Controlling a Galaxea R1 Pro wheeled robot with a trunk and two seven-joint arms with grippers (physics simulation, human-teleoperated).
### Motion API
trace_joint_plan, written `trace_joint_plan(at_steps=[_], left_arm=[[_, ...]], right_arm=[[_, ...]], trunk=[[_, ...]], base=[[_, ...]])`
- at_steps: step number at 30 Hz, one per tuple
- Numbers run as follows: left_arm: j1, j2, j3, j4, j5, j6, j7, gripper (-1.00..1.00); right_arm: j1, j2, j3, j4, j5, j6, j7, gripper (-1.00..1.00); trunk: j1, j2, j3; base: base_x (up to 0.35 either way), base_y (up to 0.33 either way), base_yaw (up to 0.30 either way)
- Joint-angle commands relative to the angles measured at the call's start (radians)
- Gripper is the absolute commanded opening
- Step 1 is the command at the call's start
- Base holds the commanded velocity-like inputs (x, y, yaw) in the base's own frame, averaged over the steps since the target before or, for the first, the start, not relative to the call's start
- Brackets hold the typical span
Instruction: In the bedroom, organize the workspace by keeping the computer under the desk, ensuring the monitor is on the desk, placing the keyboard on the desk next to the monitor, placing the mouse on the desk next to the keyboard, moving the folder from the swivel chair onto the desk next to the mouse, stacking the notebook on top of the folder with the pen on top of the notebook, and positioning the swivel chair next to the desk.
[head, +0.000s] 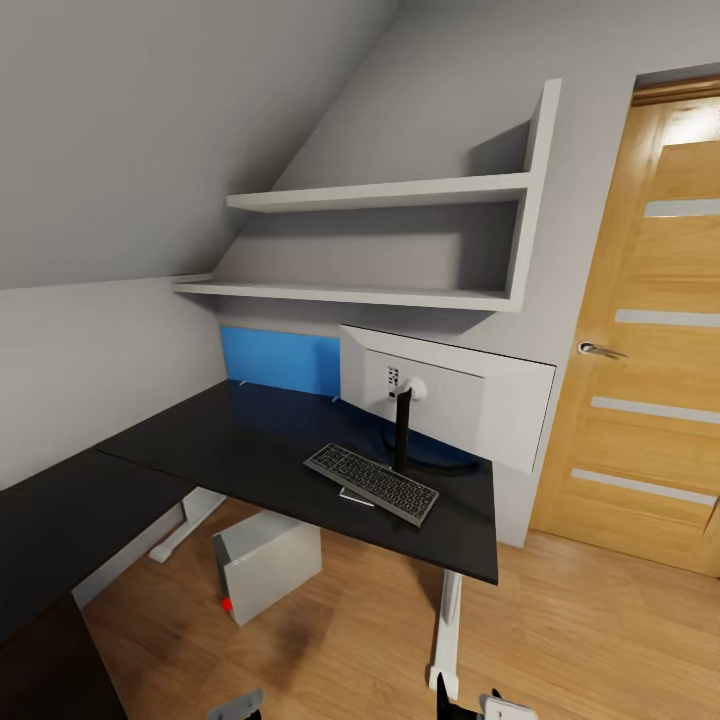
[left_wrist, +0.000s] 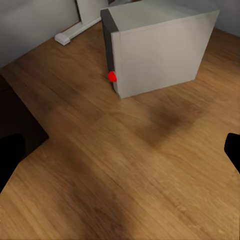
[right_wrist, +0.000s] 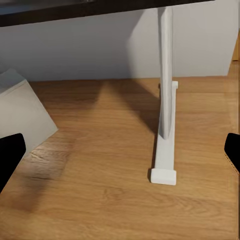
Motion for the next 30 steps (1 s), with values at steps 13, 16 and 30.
trace_joint_plan(at_steps=[13,16,30], left_arm=[[0.0,0.0,-0.009,0.0,0.004,-0.001,0.007,1.0],[0.0,0.0,-0.009,0.0,0.004,-0.001,0.007,1.0],[0.0,0.002,-0.007,0.0,0.004,-0.001,0.009,1.0]], right_arm=[[-0.006,-0.157,-0.137,-0.29,-0.183,0.329,-0.02,1.0],[-0.006,-0.201,-0.15,-0.408,-0.232,0.472,-0.021,1.0],[-0.018,-0.249,-0.129,-0.985,-0.299,1.037,-0.123,1.0]], trunk=[[0.0,-0.001,-0.001],[0.0,-0.001,-0.001],[0.0,-0.001,-0.001]], base=[[0.0,0.0,0.0],[0.0,0.0,0.0],[0.023,0.0,0.0]])
